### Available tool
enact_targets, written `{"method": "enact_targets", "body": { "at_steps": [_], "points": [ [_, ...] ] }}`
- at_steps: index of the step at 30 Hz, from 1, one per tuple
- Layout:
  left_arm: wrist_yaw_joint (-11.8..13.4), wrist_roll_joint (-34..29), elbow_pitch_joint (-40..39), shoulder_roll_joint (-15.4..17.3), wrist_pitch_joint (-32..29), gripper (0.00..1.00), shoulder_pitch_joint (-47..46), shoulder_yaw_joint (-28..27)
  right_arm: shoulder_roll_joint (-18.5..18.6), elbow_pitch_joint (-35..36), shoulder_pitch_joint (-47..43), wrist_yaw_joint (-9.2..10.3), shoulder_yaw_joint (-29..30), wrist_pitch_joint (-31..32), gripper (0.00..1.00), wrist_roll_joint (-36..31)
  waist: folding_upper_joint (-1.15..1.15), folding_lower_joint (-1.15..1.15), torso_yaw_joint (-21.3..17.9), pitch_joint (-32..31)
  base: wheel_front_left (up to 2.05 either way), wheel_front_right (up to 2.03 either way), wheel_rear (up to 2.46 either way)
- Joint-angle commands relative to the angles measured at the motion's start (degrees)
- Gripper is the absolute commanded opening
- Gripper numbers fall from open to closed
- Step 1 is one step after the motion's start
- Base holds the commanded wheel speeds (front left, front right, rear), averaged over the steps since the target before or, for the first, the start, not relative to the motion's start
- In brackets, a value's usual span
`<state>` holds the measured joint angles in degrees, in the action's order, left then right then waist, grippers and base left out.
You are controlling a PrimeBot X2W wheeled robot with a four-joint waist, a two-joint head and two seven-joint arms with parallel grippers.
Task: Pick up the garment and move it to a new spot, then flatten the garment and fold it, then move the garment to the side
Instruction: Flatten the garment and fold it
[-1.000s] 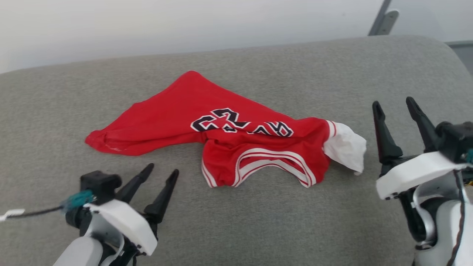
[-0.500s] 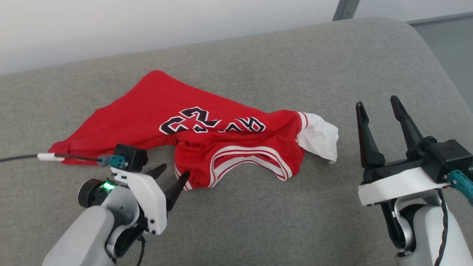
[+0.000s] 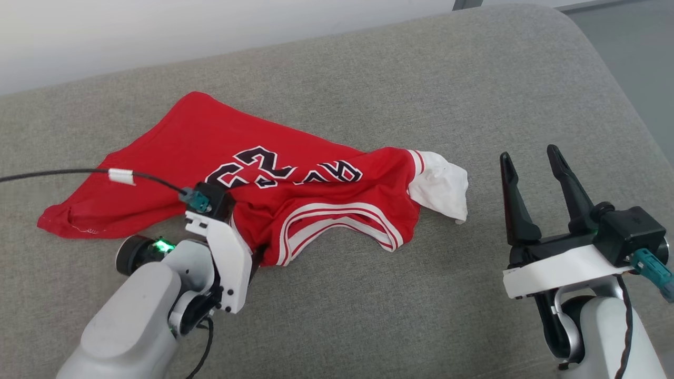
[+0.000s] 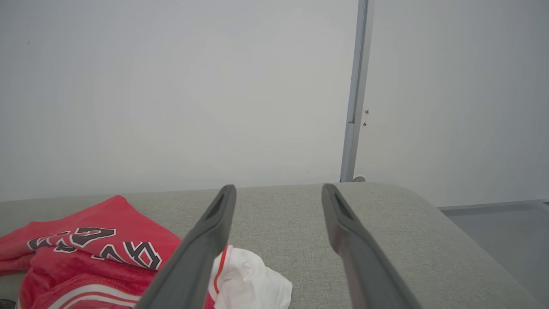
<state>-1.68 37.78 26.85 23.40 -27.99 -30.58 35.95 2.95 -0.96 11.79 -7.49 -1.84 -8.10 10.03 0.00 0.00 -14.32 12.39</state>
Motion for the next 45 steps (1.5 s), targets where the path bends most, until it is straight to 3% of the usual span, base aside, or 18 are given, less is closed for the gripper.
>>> {"method": "enact_targets", "body": {
  "at_steps": [1,6,12,28,31,37,45],
  "points": [
    [-0.2,-1.1,2.1,-0.6,-1.4,0.00,0.3,1.7,-0.1,-0.4,0.5,0.00,-0.3,-0.6,1.00,0.3,0.00,0.00,0.1,0.2,0.00,0.00,0.00],
    [-0.6,-0.4,2.5,-0.9,-1.4,0.00,-0.1,1.9,-0.1,-0.9,0.6,0.00,0.1,-0.8,1.00,0.3,0.00,0.00,1.0,0.2,0.00,0.00,0.00],
    [0.5,0.9,0.1,2.2,-0.6,0.00,0.9,-0.6,-0.1,-1.0,0.6,0.00,1.0,-0.8,1.00,-0.2,0.00,0.00,3.6,-0.4,0.00,0.00,0.00],
    [8.0,6.0,-12.3,16.9,0.8,0.00,14.0,-11.2,0.0,0.0,-1.7,0.00,2.9,1.4,1.00,-1.0,0.00,0.00,11.2,-3.5,0.00,0.00,0.00],
    [8.3,6.1,-14.3,18.6,1.6,0.00,15.1,-12.2,0.0,0.3,-2.0,0.00,2.9,1.9,1.00,-1.2,0.00,0.00,11.9,-3.9,0.00,0.00,0.00],
    [6.9,3.4,-24.4,18.3,-0.2,0.00,13.9,-8.5,0.0,0.9,-2.4,0.00,2.8,2.6,1.00,-1.3,0.00,0.00,12.6,-4.2,0.00,0.00,0.00],
    [5.7,-1.6,-31.6,13.8,-5.1,0.00,10.7,0.0,0.0,1.1,-1.6,0.00,2.3,2.9,1.00,-0.7,0.00,0.00,12.0,-3.5,0.00,0.00,0.00]
  ]
}}
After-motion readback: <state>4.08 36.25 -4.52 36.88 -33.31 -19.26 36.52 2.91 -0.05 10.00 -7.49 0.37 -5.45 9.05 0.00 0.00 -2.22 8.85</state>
